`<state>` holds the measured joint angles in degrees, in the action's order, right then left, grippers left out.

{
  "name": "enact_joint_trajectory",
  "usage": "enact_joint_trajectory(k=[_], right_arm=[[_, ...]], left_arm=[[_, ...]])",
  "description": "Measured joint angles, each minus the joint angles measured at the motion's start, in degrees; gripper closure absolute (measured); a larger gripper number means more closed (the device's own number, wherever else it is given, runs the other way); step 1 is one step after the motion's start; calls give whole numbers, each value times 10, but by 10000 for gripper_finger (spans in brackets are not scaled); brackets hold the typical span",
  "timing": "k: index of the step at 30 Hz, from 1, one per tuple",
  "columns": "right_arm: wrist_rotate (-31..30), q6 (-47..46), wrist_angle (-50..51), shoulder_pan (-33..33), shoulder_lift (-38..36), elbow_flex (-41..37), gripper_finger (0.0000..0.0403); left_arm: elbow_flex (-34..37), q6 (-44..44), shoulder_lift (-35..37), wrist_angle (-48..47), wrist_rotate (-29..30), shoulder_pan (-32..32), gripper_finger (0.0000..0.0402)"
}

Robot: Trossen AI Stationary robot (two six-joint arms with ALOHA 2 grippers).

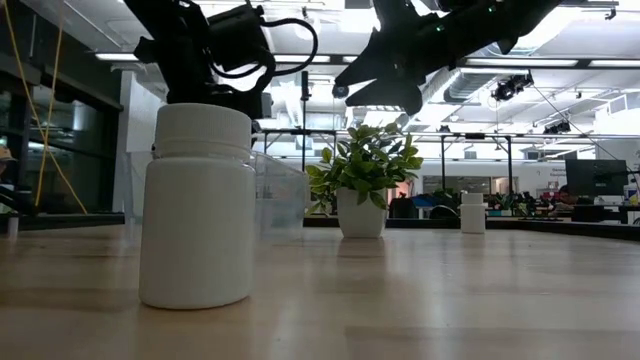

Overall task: Pick and place pill bottles into a basket
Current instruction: Put the white pill bottle into the transparent bin

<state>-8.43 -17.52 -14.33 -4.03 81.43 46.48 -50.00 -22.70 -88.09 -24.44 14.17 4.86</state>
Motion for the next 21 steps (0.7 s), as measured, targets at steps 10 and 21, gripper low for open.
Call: enact_joint_trajectory(k=[10,21], right_arm=[[0,0,2,0,0,0,178],[0,0,4,-1,0,0,178]], left_arm=[[-70,34,5,-99,20,0,132],[-185,66,5,-229,26,5,153]])
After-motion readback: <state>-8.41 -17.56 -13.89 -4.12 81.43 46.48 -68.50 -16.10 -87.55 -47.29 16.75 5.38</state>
